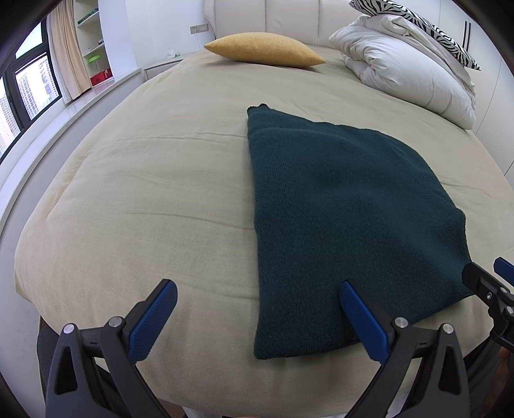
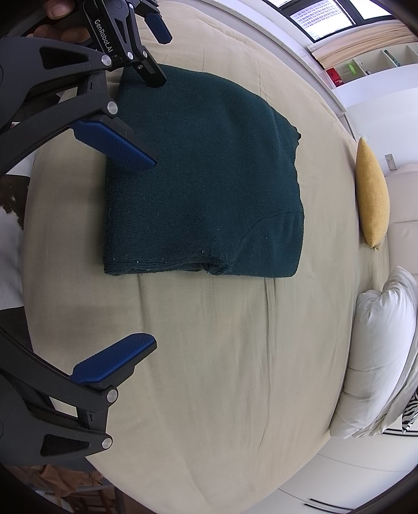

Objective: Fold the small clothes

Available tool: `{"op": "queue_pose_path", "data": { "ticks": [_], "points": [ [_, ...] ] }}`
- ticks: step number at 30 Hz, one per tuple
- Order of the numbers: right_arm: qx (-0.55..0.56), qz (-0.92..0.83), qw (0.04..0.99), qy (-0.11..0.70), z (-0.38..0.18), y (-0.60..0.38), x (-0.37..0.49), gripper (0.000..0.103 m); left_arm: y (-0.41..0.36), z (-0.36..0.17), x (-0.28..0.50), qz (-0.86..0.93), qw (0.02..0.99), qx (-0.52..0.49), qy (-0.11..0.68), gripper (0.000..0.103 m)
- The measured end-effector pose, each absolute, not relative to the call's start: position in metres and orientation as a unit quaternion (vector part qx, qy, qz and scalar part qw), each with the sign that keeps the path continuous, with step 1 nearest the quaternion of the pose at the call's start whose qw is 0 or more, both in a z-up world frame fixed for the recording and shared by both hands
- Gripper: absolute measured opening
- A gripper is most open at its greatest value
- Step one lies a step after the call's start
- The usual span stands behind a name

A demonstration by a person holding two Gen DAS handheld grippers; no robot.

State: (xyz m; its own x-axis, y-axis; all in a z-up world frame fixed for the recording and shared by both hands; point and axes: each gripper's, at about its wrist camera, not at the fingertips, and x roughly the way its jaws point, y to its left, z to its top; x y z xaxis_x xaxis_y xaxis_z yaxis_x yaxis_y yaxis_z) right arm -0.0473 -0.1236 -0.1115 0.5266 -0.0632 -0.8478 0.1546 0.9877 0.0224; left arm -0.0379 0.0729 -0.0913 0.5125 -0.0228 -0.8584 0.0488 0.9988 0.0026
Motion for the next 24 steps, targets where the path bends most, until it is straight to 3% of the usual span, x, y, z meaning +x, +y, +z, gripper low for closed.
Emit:
{"op": "queue_pose_path", "data": {
  "ticks": [24],
  "points": [
    [0.048,-0.063,0.872,0.483,-0.1112,-0.1202,-0.0472,0.103,0.0728,-0.0941,-0.0403,-0.022,0.869,0.012,0.494,0.103]
  ]
}}
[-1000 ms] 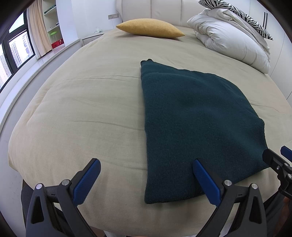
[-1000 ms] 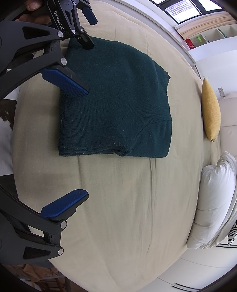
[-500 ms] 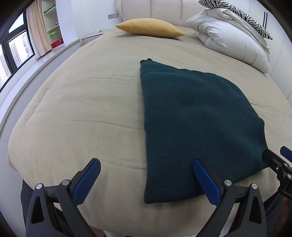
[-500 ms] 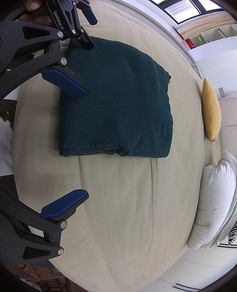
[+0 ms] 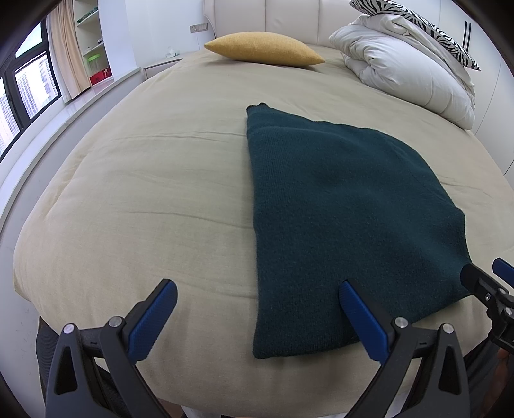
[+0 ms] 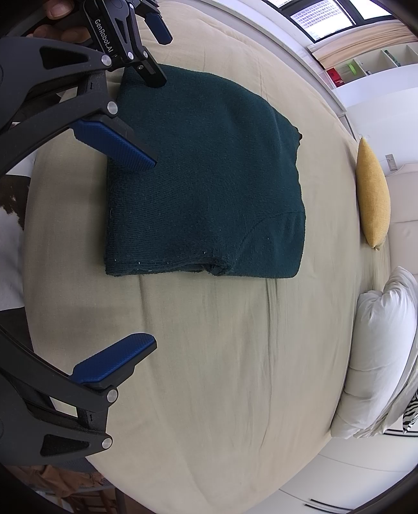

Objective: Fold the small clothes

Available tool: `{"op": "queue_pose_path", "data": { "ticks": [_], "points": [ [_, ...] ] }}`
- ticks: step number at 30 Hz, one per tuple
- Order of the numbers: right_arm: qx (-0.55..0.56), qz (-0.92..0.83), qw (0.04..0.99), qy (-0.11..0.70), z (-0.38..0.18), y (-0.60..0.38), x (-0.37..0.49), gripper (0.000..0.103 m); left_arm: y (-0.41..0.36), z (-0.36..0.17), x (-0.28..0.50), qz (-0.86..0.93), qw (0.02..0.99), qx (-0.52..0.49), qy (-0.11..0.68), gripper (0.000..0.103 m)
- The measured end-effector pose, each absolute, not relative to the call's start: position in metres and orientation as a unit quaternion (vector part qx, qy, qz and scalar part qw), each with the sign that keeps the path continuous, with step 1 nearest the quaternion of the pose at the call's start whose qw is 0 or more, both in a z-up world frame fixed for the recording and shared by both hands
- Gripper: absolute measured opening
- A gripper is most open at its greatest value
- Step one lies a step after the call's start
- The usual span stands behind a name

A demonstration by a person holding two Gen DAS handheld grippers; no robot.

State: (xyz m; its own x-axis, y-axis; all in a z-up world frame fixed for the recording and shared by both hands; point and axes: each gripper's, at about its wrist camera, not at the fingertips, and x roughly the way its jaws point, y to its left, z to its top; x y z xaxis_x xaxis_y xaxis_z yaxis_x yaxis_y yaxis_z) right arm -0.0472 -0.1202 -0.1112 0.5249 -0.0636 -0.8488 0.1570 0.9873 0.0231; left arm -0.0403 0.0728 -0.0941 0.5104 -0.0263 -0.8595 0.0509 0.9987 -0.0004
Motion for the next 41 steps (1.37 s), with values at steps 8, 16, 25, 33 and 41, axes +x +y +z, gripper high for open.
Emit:
{"op": "queue_pose_path", "data": {
  "ticks": [8,16,25,33,41],
  "points": [
    [0.049,-0.064,0.872,0.484,-0.1111,-0.1184,-0.0478,0.103,0.0727,-0.0954,-0.0412,-0.024,0.868,0.011,0.496,0.103],
    [0.049,-0.063,0.871,0.484,-0.1115,-0.1172,-0.0493,0.103,0.0726,-0.0960,-0.0419,-0.024,0.867,0.011,0.497,0.103],
    [0.050,-0.063,0.871,0.485,-0.1119,-0.1159,-0.0499,0.103,0.0744,-0.0958,-0.0395,-0.025,0.867,0.011,0.498,0.103],
    [0.051,-0.063,0.870,0.486,-0.1126,-0.1160,-0.0501,0.103,0.0747,-0.0969,-0.0402,-0.026,0.866,0.011,0.499,0.103],
    [0.051,-0.059,0.870,0.487,-0.1136,-0.1195,-0.0507,0.103,0.0781,-0.0975,-0.0399,-0.024,0.868,0.010,0.496,0.103]
  ]
}}
